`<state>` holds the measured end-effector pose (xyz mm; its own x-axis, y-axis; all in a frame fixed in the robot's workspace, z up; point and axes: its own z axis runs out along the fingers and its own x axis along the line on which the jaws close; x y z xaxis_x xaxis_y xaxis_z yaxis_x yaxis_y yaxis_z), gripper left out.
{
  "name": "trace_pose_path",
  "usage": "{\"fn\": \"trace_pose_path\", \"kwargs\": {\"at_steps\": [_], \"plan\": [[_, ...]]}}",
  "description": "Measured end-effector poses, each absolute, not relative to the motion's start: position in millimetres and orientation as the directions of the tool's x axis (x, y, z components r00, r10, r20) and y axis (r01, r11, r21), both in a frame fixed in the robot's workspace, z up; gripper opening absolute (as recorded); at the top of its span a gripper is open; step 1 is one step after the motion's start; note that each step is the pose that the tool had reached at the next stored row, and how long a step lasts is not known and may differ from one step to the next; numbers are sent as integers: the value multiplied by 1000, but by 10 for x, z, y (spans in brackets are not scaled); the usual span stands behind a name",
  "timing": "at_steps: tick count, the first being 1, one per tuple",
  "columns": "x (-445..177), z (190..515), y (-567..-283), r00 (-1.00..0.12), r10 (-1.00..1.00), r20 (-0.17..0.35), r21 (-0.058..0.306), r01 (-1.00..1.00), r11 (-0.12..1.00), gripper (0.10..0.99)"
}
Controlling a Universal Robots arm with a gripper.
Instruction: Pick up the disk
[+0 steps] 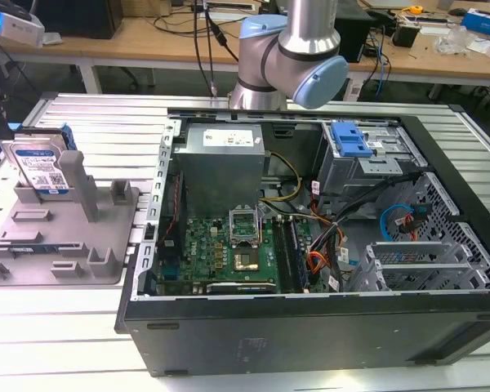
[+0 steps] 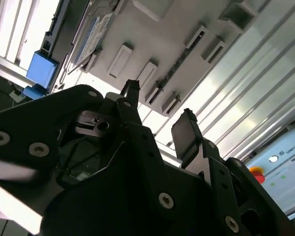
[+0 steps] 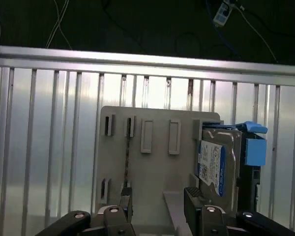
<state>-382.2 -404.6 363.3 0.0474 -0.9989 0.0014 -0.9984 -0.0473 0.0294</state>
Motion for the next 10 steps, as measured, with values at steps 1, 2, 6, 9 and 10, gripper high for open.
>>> {"fn": "trace_pose_path", "kwargs": {"at_steps": [1,2,6,9,10], "plan": [[-3822,3632,-4045,28,-1000,2,29,-999,-28,541],[-3822,3631,-4039,26,-1000,2,30,-999,-26,541],[-3823,3619,-4038,1,-1000,3,29,-1000,-1,541],[-3825,3612,-4037,-37,-999,3,30,-999,37,541],[-3825,3612,-4037,-39,-999,3,30,-999,40,541]]}}
